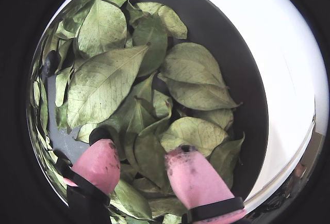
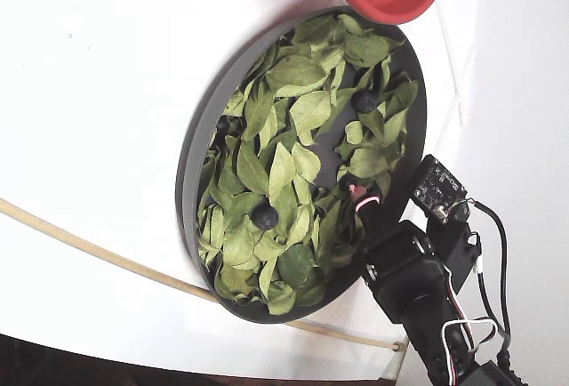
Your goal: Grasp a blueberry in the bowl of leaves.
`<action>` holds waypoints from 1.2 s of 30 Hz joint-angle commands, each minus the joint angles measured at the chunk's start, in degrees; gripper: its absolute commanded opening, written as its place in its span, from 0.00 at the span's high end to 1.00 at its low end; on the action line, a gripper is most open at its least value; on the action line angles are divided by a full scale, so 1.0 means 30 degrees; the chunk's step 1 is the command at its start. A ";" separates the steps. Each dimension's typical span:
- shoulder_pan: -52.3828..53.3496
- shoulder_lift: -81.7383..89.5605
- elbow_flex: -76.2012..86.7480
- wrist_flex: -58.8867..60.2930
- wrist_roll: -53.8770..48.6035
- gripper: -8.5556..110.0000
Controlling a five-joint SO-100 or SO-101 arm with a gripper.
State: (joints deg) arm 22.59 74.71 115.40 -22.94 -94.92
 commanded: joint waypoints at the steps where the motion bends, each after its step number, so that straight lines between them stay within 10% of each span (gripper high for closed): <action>1: -0.0205 0.1025 -0.0264 -0.0029 -0.0674 0.78; 36: -0.0264 0.2871 -0.0029 0.0000 -0.0762 0.78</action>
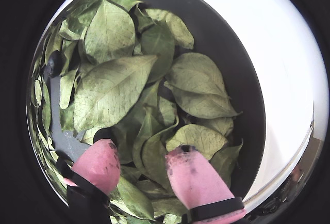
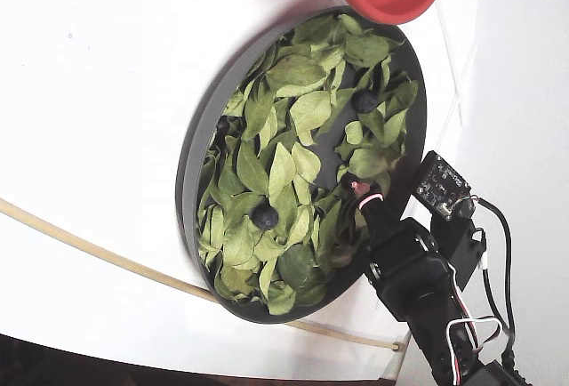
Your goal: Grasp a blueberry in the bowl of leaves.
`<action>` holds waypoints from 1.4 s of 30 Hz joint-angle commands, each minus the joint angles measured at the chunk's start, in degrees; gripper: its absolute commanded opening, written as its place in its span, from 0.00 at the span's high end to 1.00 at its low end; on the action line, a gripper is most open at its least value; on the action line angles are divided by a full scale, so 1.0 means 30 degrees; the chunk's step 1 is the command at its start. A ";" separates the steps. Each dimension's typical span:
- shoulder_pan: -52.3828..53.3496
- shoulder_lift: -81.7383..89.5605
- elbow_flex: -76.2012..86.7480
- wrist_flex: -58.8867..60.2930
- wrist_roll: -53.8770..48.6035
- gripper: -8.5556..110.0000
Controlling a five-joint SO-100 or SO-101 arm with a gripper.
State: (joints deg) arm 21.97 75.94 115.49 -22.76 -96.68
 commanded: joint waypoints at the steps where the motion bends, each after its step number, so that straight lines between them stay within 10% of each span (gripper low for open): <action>1: -0.0088 0.2607 0.0000 -0.0059 -0.0176 0.78; 42: -0.0908 0.1260 -0.0527 -0.0029 0.2373 0.77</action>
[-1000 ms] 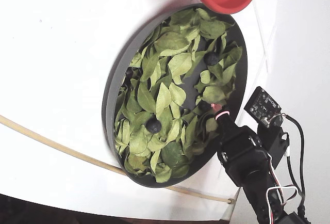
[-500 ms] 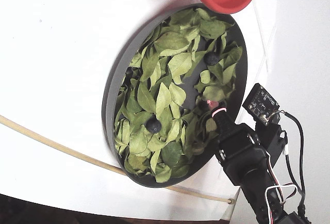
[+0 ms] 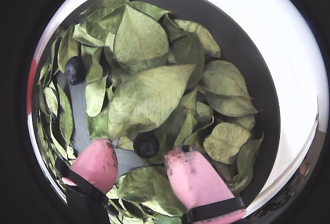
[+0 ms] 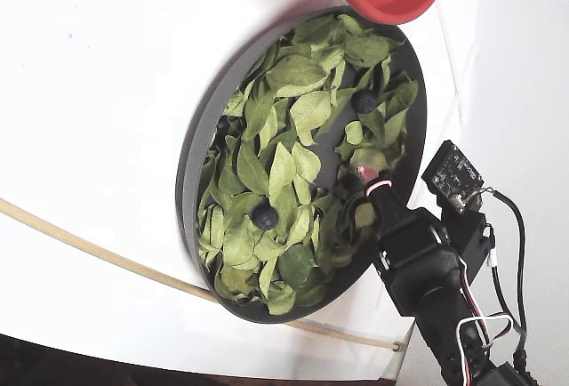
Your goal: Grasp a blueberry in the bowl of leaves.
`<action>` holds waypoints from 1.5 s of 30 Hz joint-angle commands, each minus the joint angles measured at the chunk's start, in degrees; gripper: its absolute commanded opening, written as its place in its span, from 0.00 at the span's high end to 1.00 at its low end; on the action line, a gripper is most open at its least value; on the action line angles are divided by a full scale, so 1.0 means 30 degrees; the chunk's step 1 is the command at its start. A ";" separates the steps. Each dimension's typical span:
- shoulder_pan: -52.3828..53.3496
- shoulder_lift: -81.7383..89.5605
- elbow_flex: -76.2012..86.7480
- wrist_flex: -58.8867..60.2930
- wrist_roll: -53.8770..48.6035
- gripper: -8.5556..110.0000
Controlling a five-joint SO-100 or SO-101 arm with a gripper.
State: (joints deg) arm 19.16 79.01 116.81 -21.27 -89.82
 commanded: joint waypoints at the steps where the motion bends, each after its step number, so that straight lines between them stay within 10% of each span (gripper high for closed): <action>1: 0.0029 0.0117 -0.0996 -0.0586 0.0088 0.77; 45: -0.0264 -0.2959 -0.2842 -0.1143 0.1582 0.80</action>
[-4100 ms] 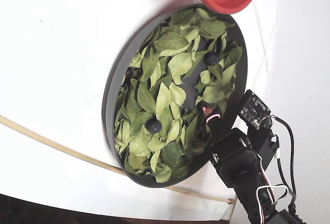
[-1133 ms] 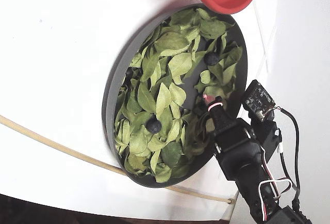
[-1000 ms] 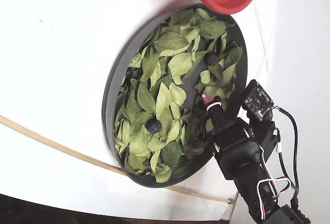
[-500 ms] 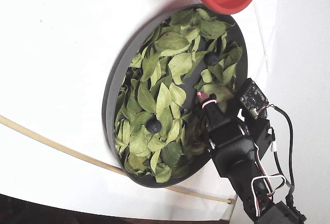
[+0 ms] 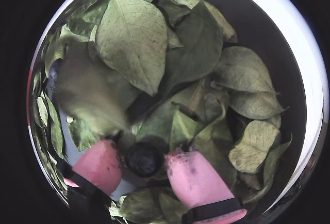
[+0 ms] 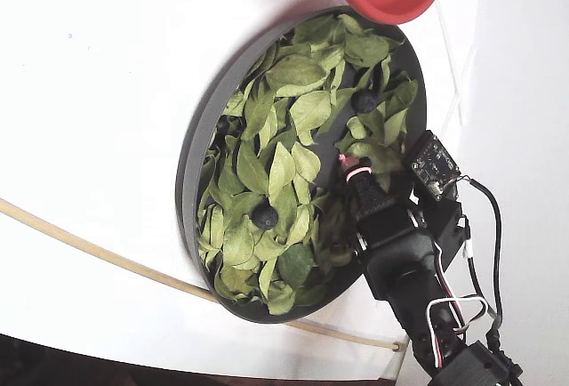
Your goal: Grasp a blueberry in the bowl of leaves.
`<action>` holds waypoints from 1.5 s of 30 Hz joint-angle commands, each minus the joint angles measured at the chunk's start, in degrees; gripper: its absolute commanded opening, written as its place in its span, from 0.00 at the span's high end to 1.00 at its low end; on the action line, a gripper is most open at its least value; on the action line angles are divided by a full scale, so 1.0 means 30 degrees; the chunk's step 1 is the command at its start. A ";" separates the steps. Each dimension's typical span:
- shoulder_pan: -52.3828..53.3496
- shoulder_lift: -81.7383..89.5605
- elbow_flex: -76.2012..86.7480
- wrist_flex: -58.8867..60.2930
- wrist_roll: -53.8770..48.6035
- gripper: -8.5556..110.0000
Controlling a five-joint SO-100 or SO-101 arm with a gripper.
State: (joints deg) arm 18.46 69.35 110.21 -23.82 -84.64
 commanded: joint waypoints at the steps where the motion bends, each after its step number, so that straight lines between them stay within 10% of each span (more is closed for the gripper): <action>1: -0.0029 0.0205 -0.0645 -0.0293 -0.0176 0.80; 45: -0.0322 0.3281 0.0791 0.0146 -0.1377 0.84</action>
State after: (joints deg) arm 17.58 71.98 112.50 -23.47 -88.15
